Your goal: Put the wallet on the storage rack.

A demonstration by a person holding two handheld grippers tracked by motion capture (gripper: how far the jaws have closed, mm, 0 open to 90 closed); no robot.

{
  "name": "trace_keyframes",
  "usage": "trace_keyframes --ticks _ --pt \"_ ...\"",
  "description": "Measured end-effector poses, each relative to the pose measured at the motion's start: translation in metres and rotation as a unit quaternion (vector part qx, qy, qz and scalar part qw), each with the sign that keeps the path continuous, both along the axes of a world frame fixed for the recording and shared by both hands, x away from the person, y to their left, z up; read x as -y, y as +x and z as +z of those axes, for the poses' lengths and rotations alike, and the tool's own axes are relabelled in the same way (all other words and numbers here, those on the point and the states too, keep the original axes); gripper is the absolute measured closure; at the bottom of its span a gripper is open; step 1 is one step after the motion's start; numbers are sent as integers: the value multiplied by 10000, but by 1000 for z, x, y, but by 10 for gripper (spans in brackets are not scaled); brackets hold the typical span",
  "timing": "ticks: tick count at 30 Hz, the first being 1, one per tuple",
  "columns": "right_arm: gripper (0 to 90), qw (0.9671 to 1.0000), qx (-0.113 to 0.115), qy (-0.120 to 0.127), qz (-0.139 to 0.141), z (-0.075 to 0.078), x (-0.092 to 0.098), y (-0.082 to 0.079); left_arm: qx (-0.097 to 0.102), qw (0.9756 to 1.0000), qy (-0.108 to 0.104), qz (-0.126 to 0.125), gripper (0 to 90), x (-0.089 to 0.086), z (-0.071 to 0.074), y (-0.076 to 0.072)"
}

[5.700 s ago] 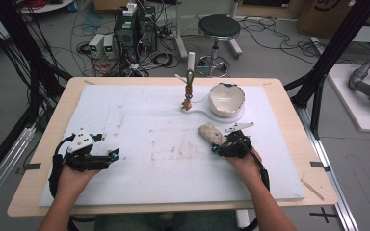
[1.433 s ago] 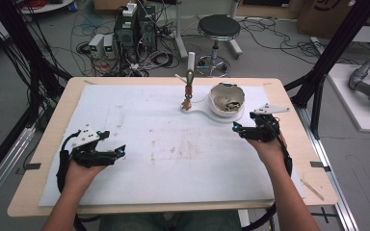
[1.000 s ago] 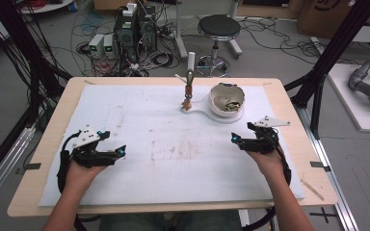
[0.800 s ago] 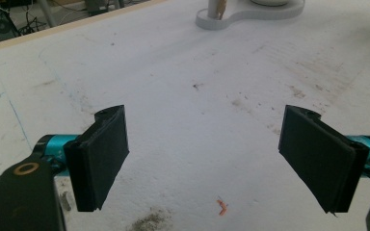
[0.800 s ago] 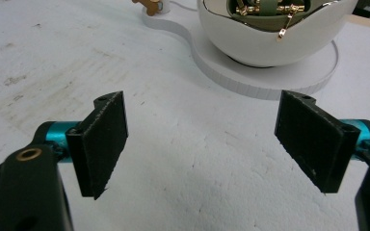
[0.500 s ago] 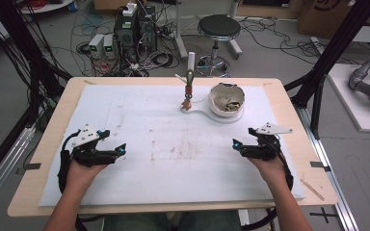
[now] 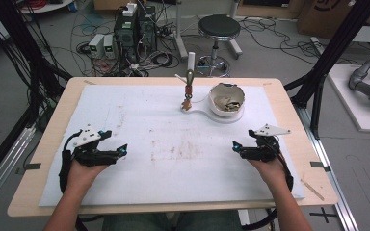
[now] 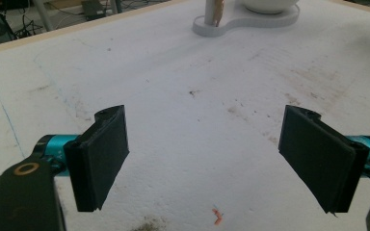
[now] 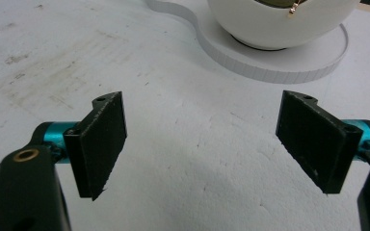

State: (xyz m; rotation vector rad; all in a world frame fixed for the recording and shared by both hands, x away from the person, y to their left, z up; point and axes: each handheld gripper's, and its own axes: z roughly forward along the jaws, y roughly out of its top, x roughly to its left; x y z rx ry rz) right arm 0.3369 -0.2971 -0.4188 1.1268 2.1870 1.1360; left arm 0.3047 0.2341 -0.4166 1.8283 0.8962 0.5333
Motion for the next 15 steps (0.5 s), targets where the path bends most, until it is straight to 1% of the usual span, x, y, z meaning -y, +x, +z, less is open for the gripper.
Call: trace_keyframes --ticks 6,10,15 --pt "185 10000 -16 -51 26 -1 -1 1 -15 10000 21 4 177 0 0 0" --pt "185 10000 -34 -28 -4 -1 0 1 -25 10000 33 3 177 1 -1 1" --pt "185 10000 -27 -59 -8 -2 1 1 -47 10000 64 -1 177 1 -2 1"
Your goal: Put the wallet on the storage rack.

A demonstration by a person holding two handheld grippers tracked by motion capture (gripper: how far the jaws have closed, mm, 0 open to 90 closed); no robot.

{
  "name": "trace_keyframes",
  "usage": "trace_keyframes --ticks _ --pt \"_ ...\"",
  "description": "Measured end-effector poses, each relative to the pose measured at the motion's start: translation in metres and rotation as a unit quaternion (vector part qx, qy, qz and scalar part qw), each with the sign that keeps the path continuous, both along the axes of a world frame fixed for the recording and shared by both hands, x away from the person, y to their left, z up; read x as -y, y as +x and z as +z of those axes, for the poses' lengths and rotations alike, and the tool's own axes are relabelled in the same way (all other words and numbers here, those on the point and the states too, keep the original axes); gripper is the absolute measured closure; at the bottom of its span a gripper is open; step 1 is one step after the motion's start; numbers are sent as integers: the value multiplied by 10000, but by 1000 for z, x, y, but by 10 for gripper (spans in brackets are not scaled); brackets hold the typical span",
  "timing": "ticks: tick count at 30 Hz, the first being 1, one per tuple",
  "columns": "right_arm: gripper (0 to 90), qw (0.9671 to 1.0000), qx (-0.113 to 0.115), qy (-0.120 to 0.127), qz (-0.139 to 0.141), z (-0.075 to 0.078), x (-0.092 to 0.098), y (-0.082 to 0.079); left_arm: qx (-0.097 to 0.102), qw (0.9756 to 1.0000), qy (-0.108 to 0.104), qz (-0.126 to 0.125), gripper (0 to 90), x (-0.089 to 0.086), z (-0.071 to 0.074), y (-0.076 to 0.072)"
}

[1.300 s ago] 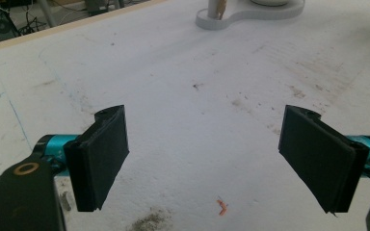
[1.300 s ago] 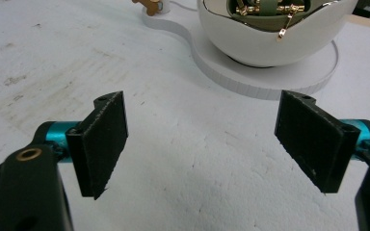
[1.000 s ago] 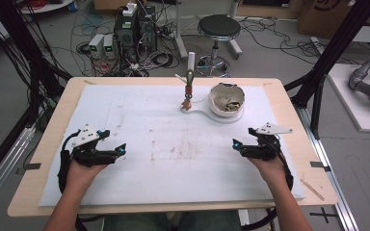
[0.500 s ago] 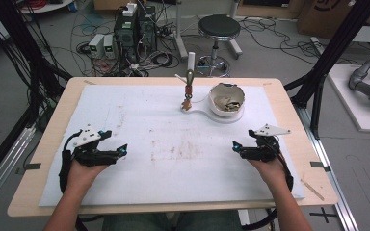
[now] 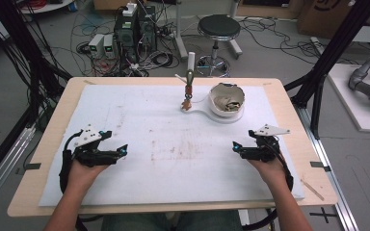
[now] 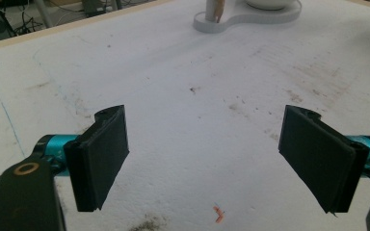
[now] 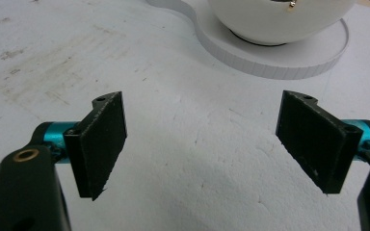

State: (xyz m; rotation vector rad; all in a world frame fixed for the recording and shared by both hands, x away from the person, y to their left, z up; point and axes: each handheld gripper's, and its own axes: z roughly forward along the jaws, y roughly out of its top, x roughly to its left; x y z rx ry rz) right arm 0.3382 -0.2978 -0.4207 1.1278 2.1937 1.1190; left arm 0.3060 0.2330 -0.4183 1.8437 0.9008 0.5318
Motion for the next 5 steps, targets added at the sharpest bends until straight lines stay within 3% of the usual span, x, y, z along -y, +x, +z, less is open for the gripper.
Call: trace_keyframes --ticks 5 --pt "185 10000 12 -23 16 0 0 0 -3 10000 30 -19 177 1 -1 1"
